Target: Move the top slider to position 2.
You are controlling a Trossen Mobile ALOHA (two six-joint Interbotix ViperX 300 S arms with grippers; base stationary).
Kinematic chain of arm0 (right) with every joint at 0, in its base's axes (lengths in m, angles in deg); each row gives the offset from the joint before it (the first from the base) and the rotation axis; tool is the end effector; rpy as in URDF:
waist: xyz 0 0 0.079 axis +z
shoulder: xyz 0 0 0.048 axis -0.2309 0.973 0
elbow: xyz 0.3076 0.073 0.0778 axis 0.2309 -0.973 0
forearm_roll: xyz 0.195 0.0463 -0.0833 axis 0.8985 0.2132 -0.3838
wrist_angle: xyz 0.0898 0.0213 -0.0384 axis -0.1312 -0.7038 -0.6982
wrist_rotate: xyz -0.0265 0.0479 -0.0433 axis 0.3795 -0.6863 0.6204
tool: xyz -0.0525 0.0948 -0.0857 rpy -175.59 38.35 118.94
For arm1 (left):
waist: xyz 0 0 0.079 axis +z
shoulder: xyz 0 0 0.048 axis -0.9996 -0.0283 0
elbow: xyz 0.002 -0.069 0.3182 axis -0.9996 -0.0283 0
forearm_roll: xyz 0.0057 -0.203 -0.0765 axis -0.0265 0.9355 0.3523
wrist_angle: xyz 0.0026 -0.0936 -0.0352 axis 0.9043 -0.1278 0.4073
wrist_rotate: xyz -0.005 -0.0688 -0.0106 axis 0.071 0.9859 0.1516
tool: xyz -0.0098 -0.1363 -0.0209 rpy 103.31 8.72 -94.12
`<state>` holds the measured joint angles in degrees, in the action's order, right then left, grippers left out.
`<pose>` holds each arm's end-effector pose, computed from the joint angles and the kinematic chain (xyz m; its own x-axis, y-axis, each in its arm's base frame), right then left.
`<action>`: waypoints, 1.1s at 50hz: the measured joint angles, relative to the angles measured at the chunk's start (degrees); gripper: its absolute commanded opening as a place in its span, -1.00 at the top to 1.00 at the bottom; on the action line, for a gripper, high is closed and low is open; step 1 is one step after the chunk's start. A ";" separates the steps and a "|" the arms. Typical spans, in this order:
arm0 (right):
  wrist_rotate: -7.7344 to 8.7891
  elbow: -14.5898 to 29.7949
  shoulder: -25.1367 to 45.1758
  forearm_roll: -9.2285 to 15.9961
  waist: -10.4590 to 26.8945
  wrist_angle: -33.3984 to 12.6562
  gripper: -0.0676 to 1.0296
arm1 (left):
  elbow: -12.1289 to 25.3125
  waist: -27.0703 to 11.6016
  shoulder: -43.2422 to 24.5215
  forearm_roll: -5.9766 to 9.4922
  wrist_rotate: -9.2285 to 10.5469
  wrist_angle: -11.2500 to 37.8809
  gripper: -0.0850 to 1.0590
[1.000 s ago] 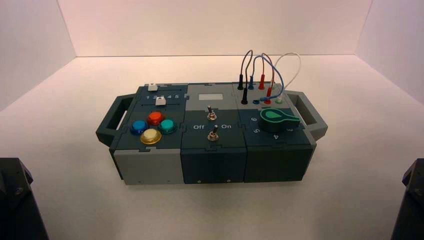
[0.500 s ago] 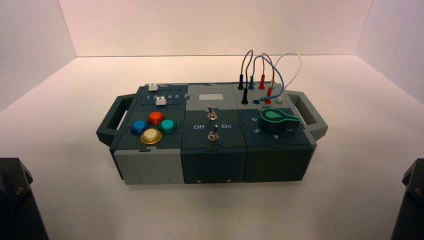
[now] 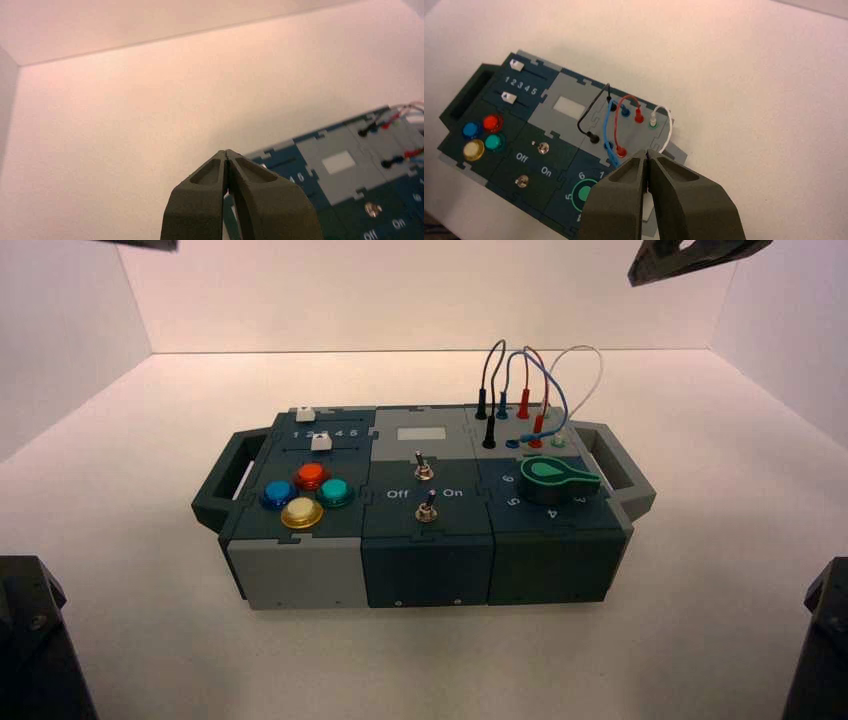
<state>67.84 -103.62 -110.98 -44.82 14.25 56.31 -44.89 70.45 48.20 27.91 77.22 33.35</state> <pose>0.2298 0.1292 0.1608 0.5934 0.3541 -0.7228 -0.4507 0.8902 0.0662 0.2622 -0.0876 0.1695 0.7507 -0.2562 -0.6090 0.3151 0.9490 -0.0109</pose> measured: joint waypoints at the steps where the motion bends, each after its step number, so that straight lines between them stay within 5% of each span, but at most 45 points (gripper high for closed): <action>1: 0.00 0.18 0.26 -0.09 0.53 -0.09 0.92 | 0.00 0.00 -0.09 0.00 0.00 0.00 0.91; 16: 0.00 2.64 4.83 0.44 5.36 -1.76 0.92 | 0.79 -0.44 -2.29 0.00 0.00 2.20 0.91; 31: 0.09 7.21 12.92 0.53 10.11 -4.39 0.92 | 4.92 -0.35 -12.57 0.18 0.62 8.70 0.91; 55: 0.44 12.66 22.50 0.53 13.10 -1.05 0.92 | 11.78 -0.97 -25.40 2.02 0.62 14.33 0.91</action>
<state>68.28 -90.96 -88.48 -44.29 27.34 55.25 -33.11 69.48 22.80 29.93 77.83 47.68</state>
